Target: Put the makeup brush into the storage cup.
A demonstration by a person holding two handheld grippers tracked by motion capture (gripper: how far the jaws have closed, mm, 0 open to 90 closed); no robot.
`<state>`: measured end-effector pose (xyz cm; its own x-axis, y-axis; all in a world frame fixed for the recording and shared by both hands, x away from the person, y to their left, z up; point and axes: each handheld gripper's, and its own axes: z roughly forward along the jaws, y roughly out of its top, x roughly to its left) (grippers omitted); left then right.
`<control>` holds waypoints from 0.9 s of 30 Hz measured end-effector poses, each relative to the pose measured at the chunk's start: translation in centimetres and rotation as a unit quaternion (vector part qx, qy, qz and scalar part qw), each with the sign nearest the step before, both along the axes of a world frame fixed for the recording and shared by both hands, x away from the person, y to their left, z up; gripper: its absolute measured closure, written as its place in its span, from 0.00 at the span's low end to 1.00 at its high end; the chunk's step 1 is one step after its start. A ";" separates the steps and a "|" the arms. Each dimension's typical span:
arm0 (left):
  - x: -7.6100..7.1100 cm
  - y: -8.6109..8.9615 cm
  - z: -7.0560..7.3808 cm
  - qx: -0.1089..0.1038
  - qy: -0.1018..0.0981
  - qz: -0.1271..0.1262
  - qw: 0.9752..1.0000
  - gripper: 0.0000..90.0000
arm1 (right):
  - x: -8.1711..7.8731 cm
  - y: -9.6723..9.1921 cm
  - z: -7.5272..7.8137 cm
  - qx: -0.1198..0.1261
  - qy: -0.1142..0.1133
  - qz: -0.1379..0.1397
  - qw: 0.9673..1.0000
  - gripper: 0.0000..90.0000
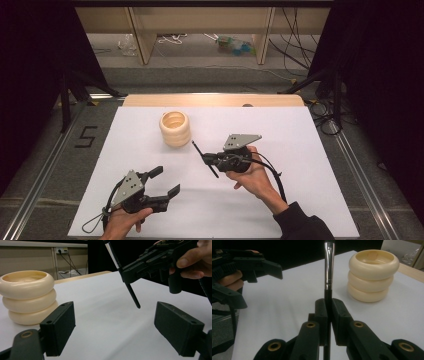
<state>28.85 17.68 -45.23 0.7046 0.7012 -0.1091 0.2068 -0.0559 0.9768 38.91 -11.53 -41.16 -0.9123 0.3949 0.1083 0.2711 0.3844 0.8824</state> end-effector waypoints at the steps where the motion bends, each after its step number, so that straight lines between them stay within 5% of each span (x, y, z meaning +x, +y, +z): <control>1: 0.0 -0.1 0.0 0.003 -0.004 -0.004 1.000 0.19 | -0.1 0.0 0.0 0.003 -0.004 -0.001 1.000 0.93; 19: 0.6 -2.9 -0.5 0.005 0.022 -0.044 0.999 0.37 | -1.4 1.4 0.0 0.035 -0.005 0.026 0.999 0.93; 25: 1.0 -3.4 -0.8 0.005 0.015 -0.062 0.998 0.43 | -1.9 1.8 0.2 0.037 -0.005 0.034 0.999 0.93; 27: 1.0 -3.7 -0.8 0.000 0.028 -0.062 0.998 0.44 | -2.1 2.0 0.2 0.040 -0.001 0.037 0.999 0.93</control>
